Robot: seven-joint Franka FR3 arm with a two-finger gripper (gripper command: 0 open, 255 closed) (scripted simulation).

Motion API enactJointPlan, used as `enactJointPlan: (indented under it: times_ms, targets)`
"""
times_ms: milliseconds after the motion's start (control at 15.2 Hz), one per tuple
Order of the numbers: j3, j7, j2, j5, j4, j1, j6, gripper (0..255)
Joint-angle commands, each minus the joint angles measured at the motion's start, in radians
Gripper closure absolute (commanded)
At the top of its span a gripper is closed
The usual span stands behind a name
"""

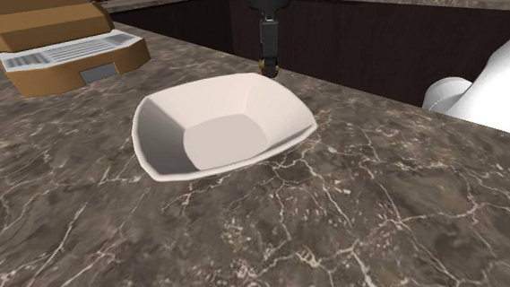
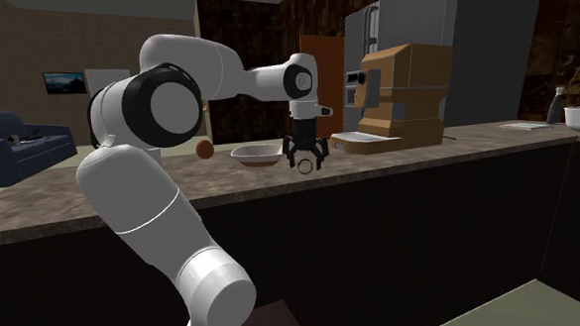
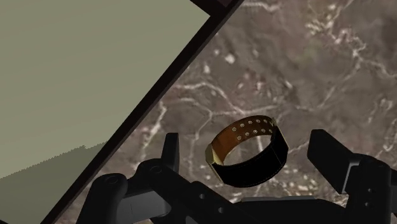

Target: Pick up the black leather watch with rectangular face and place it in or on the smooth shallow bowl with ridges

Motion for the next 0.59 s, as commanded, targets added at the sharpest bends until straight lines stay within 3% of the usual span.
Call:
enactJointPlan:
  times_ms: [0, 66, 528]
  targets:
    - [0.0, 0.0, 0.0, 0.0, 0.0, 0.0, 0.0, 0]
    - [0.0, 0.0, 0.0, 0.0, 0.0, 0.0, 0.0, 255]
    - [0.0, 0.0, 0.0, 0.0, 0.0, 0.0, 0.0, 255]
